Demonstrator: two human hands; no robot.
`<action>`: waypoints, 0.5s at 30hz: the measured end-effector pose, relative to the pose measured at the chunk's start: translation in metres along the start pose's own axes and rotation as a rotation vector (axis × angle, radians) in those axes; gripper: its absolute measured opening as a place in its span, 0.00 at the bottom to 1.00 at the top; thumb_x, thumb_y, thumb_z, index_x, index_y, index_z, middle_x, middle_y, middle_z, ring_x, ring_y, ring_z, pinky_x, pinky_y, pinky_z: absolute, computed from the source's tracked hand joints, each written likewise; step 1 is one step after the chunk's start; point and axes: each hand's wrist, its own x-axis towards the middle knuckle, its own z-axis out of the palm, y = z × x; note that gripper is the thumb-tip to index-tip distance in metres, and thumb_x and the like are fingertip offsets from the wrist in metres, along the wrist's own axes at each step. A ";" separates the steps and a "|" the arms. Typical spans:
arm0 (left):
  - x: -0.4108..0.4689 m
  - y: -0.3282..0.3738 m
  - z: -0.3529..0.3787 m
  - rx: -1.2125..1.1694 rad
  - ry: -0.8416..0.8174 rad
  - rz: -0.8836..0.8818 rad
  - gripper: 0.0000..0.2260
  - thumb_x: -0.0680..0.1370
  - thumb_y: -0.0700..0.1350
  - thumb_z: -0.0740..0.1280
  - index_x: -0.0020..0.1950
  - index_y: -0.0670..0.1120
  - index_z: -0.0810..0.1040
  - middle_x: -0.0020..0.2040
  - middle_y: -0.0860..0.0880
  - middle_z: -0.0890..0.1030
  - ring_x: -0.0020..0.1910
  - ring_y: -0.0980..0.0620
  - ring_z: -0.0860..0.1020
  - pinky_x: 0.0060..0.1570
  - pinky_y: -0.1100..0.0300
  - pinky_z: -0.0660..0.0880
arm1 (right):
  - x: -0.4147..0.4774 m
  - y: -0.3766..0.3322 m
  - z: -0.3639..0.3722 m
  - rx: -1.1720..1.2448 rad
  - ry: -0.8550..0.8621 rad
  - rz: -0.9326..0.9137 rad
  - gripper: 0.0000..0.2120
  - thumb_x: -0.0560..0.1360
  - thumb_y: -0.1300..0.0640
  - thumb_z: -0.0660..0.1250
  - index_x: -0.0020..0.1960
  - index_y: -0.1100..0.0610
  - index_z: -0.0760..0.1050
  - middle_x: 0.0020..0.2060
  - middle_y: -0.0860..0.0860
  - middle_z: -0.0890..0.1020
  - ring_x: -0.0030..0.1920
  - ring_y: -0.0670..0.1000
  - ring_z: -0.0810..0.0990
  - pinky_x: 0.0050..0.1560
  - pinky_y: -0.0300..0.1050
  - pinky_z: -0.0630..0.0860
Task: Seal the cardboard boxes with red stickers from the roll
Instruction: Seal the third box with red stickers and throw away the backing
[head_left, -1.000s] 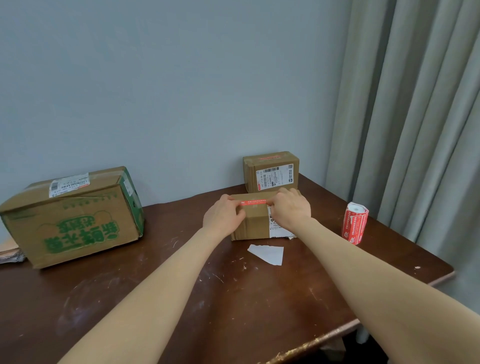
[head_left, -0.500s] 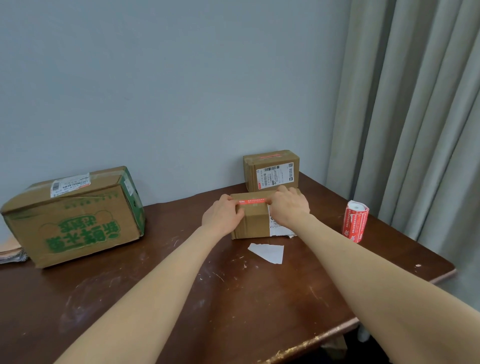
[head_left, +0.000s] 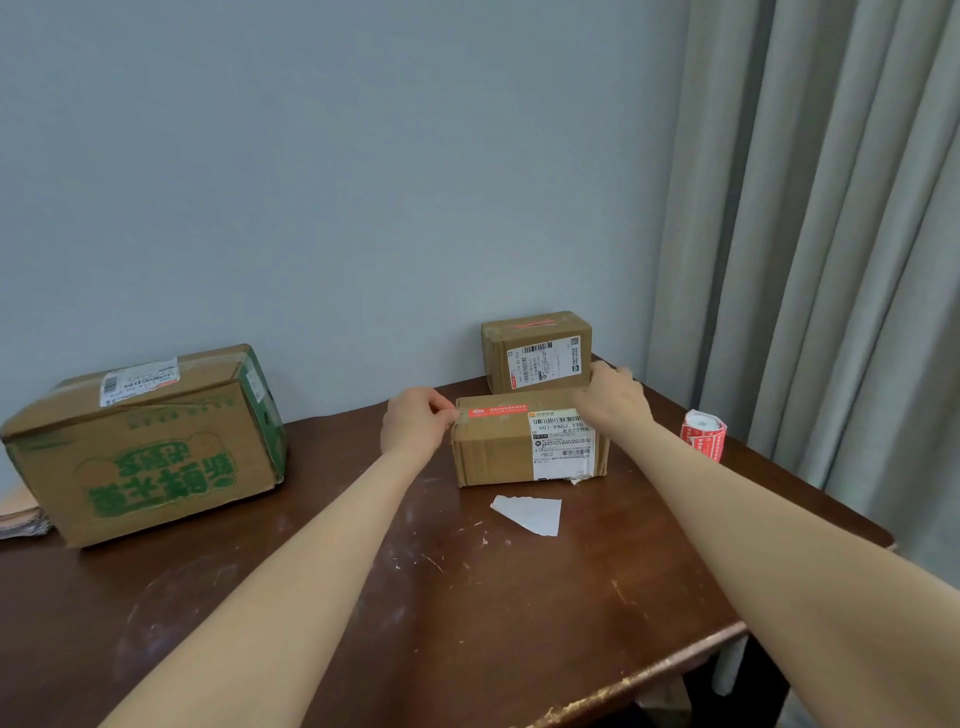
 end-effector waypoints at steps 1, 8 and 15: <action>0.000 0.000 -0.001 -0.026 0.001 -0.017 0.06 0.76 0.42 0.68 0.40 0.49 0.79 0.45 0.48 0.83 0.44 0.51 0.80 0.49 0.54 0.78 | 0.001 0.003 -0.001 0.066 -0.030 0.057 0.21 0.76 0.52 0.59 0.66 0.60 0.69 0.62 0.61 0.72 0.58 0.60 0.73 0.54 0.53 0.72; -0.002 -0.016 0.009 -0.172 -0.049 -0.233 0.11 0.81 0.45 0.60 0.48 0.44 0.81 0.52 0.44 0.82 0.49 0.44 0.81 0.53 0.48 0.79 | -0.009 0.016 0.003 0.207 -0.165 0.177 0.25 0.80 0.46 0.58 0.67 0.64 0.70 0.61 0.58 0.77 0.60 0.59 0.76 0.54 0.50 0.72; -0.016 -0.005 0.011 -0.293 -0.277 -0.357 0.19 0.82 0.52 0.58 0.65 0.39 0.72 0.59 0.43 0.76 0.57 0.44 0.77 0.52 0.55 0.79 | -0.014 0.009 0.013 0.321 -0.256 0.181 0.21 0.80 0.51 0.60 0.66 0.65 0.70 0.61 0.58 0.77 0.61 0.59 0.76 0.55 0.49 0.72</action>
